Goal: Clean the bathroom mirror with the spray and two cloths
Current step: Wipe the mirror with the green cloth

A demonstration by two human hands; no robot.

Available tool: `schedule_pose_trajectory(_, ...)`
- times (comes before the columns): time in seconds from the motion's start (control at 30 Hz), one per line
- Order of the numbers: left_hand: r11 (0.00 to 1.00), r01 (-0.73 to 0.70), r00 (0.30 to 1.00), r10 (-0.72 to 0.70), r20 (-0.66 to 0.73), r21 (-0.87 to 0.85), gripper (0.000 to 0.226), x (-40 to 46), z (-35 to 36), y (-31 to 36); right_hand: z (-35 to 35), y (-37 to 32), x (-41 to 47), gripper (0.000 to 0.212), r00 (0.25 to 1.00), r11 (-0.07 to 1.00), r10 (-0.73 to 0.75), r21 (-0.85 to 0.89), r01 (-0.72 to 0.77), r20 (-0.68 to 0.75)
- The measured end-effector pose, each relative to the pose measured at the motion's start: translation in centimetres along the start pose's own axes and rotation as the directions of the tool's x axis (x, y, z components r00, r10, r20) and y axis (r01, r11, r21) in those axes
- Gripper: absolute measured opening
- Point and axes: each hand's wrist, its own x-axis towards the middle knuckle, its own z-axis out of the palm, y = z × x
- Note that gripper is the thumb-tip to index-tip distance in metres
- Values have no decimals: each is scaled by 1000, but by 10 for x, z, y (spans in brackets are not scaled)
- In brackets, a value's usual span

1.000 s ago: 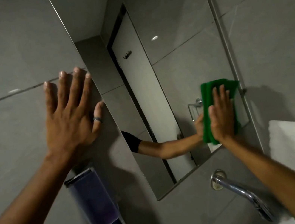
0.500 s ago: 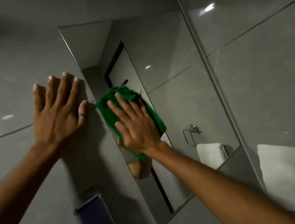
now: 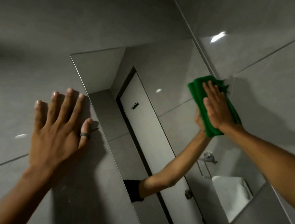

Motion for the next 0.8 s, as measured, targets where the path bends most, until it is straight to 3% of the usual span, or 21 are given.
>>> schedule_pose_trajectory(0.1, 1000, -10, 1000, 10, -7, -1, 75, 2, 0, -1, -2, 15, -1, 63, 989, 989, 145, 1, -145, -18)
schedule_pose_trajectory(0.17, 1000, -4, 1000, 4, -7, 0, 76, 2, 0, -2, 5, 2, -11, 63, 992, 992, 129, -12, -129, -15)
schedule_pose_trajectory(0.43, 999, 35, 999, -35, -1, -12, 79, 2, -3, 0, 54, -163, -86, 63, 960, 960, -273, -41, 275, 56)
schedule_pose_trajectory(0.63, 989, 138, 989, -141, -50, -47, 73, -1, 0, 2, 72, -297, -26, 64, 877, 879, -476, -8, 477, 69)
schedule_pose_trajectory(0.8, 990, 134, 989, -136, -54, -49, 74, -2, 1, 0, 66, -309, 36, 61, 821, 824, -564, -7, 566, 87)
